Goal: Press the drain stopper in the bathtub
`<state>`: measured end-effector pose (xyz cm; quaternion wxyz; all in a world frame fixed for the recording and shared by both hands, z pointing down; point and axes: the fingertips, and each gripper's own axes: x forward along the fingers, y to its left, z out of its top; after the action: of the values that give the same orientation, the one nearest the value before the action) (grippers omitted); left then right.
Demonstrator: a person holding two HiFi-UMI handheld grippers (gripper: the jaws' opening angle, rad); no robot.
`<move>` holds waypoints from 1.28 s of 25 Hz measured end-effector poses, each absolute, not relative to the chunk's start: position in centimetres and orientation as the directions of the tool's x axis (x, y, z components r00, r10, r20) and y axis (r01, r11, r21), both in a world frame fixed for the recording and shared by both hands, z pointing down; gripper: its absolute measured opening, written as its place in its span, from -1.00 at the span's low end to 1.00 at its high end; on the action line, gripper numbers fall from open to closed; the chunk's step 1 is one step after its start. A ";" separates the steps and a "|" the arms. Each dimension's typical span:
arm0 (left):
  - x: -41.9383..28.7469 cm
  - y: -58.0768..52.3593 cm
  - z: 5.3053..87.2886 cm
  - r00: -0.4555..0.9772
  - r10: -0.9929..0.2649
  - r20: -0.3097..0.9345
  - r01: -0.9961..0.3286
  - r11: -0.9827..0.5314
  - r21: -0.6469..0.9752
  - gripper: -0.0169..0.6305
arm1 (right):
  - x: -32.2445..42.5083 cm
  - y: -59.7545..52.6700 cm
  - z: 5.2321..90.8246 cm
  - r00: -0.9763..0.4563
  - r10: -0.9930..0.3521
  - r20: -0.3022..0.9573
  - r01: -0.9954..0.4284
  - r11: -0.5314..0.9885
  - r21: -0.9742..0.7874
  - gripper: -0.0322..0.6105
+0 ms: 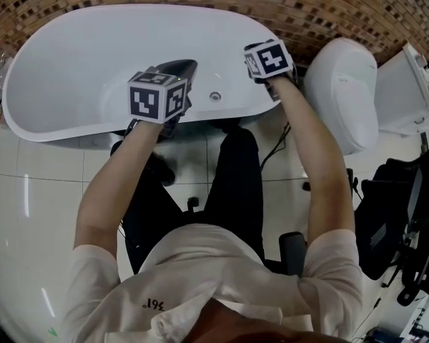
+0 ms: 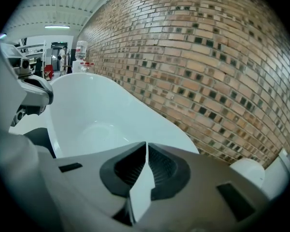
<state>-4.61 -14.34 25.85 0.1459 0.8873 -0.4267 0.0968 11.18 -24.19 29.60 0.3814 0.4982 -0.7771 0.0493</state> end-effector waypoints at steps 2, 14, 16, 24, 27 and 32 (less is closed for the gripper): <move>-4.5 -13.6 25.1 0.622 -0.732 0.279 -0.782 -0.599 0.172 -0.93 | 10.9 -23.5 28.3 -0.228 -0.748 0.623 -0.814 0.498 0.300 -0.86; -4.5 -11.5 21.9 0.629 -0.747 0.215 -0.777 -0.606 0.168 -0.93 | 8.8 -20.2 23.4 -0.291 -0.786 0.545 -0.792 0.518 0.324 -0.86; -4.8 -11.4 21.3 0.624 -0.754 0.206 -0.782 -0.602 0.164 -0.93 | 9.1 -19.9 22.9 -0.289 -0.792 0.538 -0.796 0.511 0.324 -0.86; -5.5 -10.5 19.4 0.614 -0.774 0.155 -0.789 -0.592 0.167 -0.93 | 8.9 -18.1 20.6 -0.324 -0.812 0.485 -0.813 0.501 0.297 -0.86; -5.4 -10.0 19.2 0.619 -0.771 0.146 -0.784 -0.599 0.164 -0.93 | 9.2 -17.5 20.5 -0.320 -0.818 0.478 -0.817 0.494 0.298 -0.86; -5.1 -9.4 19.1 0.623 -0.769 0.142 -0.782 -0.605 0.151 -0.93 | 9.0 -16.3 19.8 -0.367 -0.811 0.455 -0.822 0.512 0.249 -0.87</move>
<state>-5.10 -9.35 19.09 0.0994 0.8953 -0.4330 0.0313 9.04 -16.26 19.83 0.2688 0.4940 -0.8268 0.0103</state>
